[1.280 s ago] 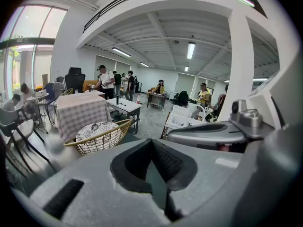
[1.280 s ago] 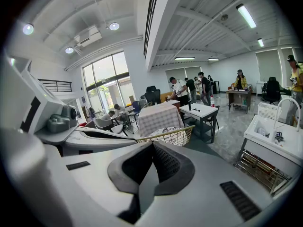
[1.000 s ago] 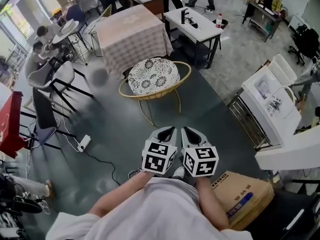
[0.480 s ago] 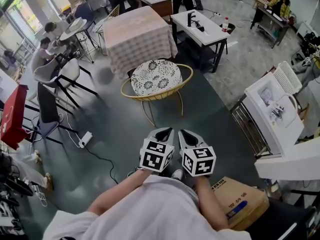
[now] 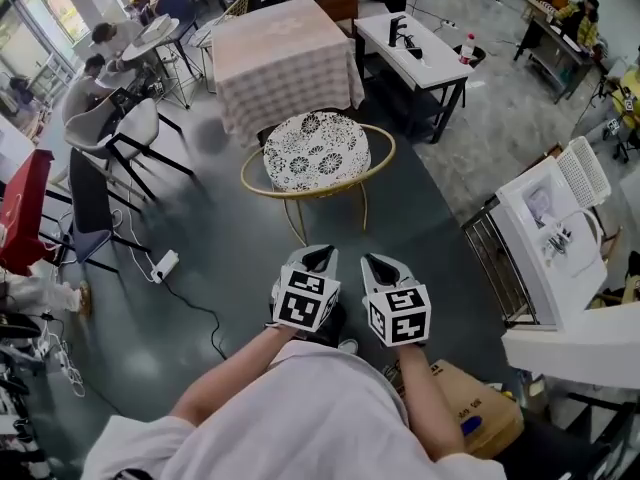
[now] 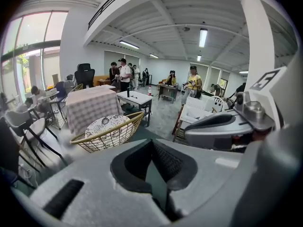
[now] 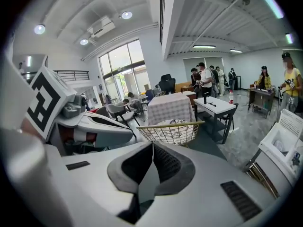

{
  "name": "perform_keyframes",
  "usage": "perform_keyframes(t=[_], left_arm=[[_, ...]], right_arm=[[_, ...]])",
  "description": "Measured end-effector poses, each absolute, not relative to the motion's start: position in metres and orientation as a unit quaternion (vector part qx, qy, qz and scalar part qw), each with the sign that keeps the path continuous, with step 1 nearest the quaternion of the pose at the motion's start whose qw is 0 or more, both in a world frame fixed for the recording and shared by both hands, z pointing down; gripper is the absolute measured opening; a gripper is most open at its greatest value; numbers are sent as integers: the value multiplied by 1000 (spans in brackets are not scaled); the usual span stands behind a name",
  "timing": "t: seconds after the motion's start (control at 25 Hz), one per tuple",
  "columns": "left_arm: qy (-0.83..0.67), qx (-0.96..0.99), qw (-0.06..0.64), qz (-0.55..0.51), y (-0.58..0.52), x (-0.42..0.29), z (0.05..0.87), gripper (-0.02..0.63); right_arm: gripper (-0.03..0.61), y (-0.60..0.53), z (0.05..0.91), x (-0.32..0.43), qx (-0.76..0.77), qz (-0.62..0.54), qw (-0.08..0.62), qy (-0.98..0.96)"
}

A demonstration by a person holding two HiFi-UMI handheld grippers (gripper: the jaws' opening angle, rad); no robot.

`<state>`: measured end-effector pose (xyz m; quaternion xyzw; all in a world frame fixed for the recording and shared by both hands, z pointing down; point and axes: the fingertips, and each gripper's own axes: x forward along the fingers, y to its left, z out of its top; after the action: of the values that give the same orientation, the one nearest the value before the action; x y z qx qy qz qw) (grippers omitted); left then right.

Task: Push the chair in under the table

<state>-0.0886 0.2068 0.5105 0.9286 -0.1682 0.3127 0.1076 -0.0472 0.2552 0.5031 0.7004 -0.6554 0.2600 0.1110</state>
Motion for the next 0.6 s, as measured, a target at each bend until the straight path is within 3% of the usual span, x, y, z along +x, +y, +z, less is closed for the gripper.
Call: perform_keyframes(t=[0.6], left_arm=[[-164,912,22,375,109,-53,554,6]], right_arm=[[5,159,536,9,625,221,270,-698]])
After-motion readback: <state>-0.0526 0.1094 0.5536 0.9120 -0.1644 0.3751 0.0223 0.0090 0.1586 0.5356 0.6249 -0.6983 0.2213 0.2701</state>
